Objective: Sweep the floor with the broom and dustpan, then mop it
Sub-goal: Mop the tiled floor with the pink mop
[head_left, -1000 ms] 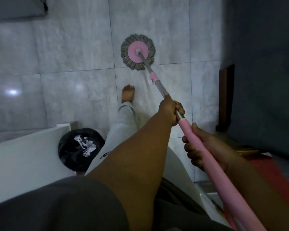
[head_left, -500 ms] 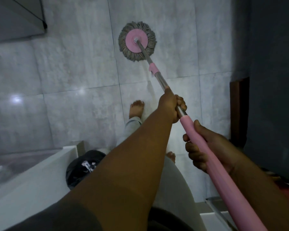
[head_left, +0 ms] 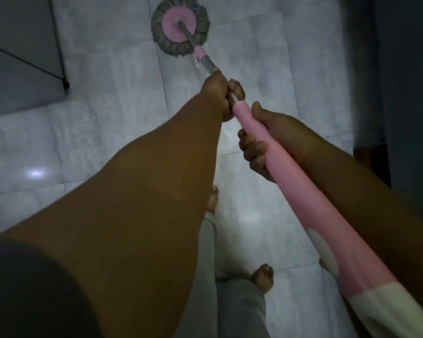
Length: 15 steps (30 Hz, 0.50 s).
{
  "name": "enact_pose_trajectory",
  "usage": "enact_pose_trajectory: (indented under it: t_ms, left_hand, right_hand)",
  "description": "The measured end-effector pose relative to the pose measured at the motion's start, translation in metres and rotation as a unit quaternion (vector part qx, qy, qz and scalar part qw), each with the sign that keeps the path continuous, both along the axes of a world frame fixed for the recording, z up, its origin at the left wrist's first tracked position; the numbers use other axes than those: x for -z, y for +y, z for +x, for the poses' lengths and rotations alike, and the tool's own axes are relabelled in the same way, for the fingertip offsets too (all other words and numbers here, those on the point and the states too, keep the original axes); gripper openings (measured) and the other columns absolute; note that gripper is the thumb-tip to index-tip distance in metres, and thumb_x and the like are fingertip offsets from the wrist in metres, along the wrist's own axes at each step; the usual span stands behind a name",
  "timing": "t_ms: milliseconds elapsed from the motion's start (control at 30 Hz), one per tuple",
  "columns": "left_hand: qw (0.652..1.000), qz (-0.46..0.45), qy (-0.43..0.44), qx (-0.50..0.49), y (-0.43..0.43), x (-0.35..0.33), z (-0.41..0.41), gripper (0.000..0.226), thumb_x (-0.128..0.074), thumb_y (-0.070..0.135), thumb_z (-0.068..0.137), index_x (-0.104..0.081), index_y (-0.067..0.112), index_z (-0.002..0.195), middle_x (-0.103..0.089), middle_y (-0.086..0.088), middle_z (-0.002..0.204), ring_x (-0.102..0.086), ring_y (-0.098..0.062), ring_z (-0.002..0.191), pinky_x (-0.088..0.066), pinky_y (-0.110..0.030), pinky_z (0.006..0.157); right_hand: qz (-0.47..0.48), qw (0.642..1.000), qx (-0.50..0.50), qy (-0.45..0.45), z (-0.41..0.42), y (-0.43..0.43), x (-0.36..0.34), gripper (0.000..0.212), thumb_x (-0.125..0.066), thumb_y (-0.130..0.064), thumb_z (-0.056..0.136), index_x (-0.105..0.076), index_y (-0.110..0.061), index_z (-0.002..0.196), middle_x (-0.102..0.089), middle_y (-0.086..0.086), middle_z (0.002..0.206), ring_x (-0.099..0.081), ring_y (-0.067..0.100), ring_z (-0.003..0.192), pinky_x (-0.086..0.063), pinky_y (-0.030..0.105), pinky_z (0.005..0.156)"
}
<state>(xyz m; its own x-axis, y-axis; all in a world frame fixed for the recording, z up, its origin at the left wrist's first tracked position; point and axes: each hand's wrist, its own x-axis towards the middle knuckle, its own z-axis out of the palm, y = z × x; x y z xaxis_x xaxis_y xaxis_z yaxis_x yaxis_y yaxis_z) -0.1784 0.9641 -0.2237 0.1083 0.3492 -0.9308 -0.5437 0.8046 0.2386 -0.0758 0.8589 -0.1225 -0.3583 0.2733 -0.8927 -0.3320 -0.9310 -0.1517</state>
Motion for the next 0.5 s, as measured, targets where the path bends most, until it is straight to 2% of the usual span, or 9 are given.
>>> enact_pose_trajectory:
  t_ms: [200,367,500]
  left_hand:
    - [0.999,-0.01,0.025,0.048,-0.081,-0.007,0.037,0.044,-0.036,0.045,0.105,-0.04,0.013,0.076,-0.034,0.002,0.043,-0.033,-0.01,0.028,-0.029,-0.012,0.032]
    - [0.996,-0.024,0.016,0.088,-0.202,-0.032,0.09,0.046,-0.031,0.047,0.106,-0.037,0.015,0.074,-0.033,0.002,0.043,-0.031,-0.011,0.028,-0.028,-0.011,0.032]
    - [0.992,-0.051,0.002,0.116,-0.307,-0.06,0.14,0.051,-0.032,0.053,0.104,-0.036,0.015,0.07,-0.032,0.002,0.044,-0.031,-0.011,0.026,-0.028,-0.012,0.032]
  right_hand:
    - [-0.017,1.0,0.019,0.007,0.034,-0.085,-0.01,0.052,-0.05,-0.06,0.092,-0.055,-0.009,0.08,-0.051,-0.001,0.055,-0.044,0.007,0.036,-0.04,0.017,0.035]
    - [-0.048,0.998,0.045,0.01,0.083,-0.207,-0.037,0.052,-0.052,-0.061,0.091,-0.056,-0.009,0.085,-0.051,0.001,0.058,-0.045,0.009,0.037,-0.041,0.02,0.036]
    - [-0.089,0.994,0.07,0.007,0.129,-0.311,-0.068,0.052,-0.054,-0.06,0.089,-0.058,-0.008,0.082,-0.05,0.003,0.059,-0.045,0.012,0.038,-0.042,0.022,0.037]
